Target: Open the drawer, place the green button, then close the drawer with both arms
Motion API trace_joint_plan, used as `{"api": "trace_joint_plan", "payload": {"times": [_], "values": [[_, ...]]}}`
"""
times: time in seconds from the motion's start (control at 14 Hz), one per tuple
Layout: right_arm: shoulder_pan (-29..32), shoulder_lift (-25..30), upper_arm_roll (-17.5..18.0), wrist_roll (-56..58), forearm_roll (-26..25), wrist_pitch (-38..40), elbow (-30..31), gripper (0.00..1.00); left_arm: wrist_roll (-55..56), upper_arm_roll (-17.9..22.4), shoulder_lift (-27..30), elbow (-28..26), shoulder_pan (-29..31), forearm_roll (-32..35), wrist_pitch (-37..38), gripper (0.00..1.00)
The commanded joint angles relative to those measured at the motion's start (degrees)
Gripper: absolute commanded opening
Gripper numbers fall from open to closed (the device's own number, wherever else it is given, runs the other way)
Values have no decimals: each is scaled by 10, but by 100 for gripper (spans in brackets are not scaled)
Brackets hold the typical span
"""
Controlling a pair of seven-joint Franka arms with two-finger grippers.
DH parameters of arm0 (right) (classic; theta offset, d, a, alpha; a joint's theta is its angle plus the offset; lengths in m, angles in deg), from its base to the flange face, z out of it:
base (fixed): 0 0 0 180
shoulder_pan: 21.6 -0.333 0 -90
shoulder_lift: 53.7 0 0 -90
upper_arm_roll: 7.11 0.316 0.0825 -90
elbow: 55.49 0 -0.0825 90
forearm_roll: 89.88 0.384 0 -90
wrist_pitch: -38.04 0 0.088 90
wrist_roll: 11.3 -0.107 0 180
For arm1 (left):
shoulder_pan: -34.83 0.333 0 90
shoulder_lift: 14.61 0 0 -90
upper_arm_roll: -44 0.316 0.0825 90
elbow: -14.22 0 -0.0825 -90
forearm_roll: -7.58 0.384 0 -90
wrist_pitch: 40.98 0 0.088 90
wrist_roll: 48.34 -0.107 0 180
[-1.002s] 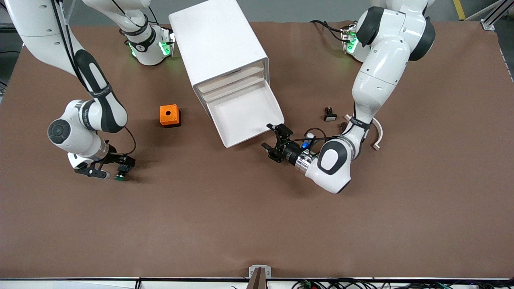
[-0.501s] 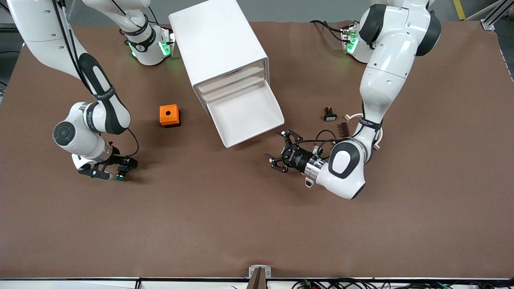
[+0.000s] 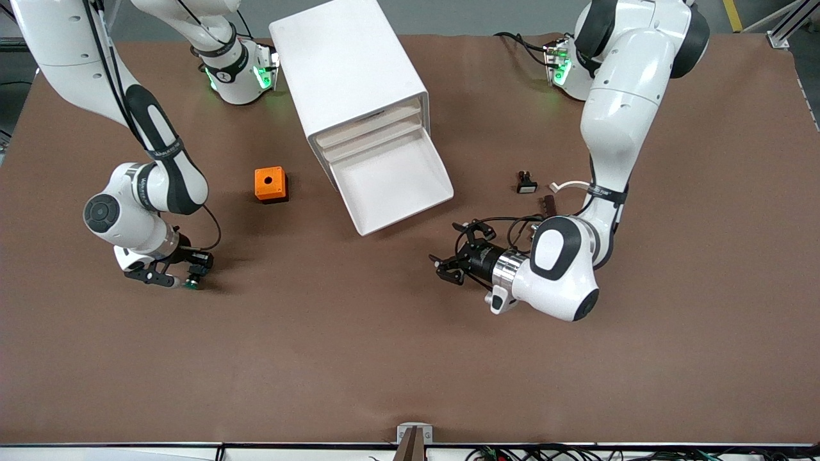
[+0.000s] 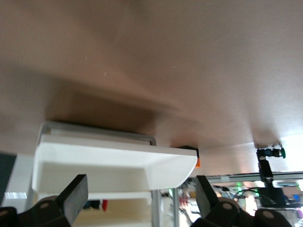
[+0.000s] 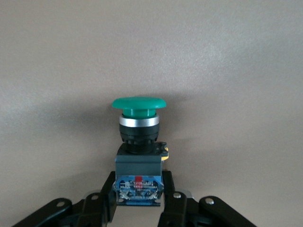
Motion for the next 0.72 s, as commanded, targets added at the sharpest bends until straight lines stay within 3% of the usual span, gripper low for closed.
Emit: {"api": "trace_joint_plan", "payload": {"times": [0.0,0.29,0.64], "values": [[0,29,-2,-11,6,53,-8,0,-47,9,34,-9,-9,58,-33,100],[-11,98,-1,-71,6,161,-17,0,-71,7,65,-10,-9,157,-66,100],[-63,195,0,-226,6,331,-62,0,-78,5,78,-13,-24,256,-106,100]]}}
